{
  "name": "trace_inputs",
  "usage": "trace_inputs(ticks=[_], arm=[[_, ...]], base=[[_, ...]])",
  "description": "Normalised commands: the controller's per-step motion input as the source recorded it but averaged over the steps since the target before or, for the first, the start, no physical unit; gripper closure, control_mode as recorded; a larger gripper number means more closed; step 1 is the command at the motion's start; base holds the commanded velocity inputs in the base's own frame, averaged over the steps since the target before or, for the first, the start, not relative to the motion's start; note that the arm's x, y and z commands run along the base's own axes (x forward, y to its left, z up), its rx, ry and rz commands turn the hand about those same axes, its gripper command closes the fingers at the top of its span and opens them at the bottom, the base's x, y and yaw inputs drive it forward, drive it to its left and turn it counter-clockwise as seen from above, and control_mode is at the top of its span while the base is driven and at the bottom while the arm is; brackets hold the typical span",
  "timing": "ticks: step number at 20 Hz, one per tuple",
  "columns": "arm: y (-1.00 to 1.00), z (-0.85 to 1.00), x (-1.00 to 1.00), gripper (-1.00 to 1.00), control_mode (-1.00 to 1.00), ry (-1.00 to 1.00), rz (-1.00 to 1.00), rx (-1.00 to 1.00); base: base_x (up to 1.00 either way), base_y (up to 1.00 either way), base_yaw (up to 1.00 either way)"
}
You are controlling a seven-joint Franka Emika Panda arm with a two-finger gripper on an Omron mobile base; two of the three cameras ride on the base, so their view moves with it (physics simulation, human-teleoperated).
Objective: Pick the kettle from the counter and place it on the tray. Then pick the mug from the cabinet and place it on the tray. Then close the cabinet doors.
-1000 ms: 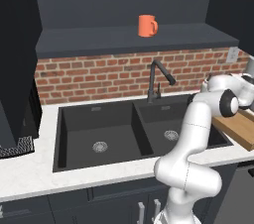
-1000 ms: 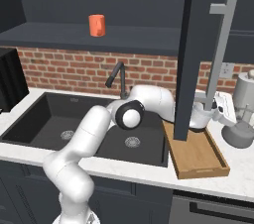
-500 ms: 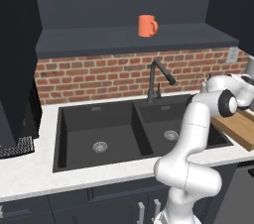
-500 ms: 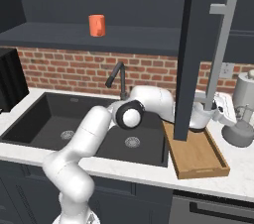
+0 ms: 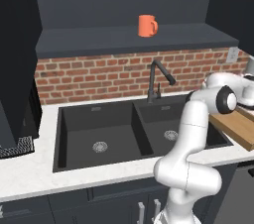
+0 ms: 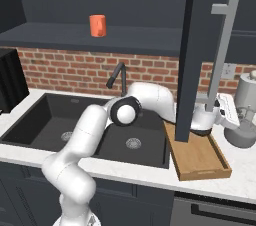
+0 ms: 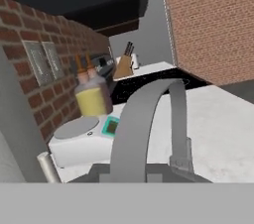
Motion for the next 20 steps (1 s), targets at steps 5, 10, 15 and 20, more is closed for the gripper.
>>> trace_inputs(ticks=[5,10,15,20], arm=[[0.17,0.0,-0.39,1.0,-1.0,-0.03,0.0,-0.2],[0.44,-0.13,-0.21,1.0,-1.0,0.01,0.03,-0.18],[0.55,-0.26,-0.18,1.0,-1.0,0.02,0.05,-0.16],[0.47,-0.41,-0.34,1.0,-1.0,0.0,0.08,-0.12]], base=[[0.0,0.0,0.0],[0.0,0.0,0.0],[0.0,0.0,0.0],[0.0,0.0,0.0]])
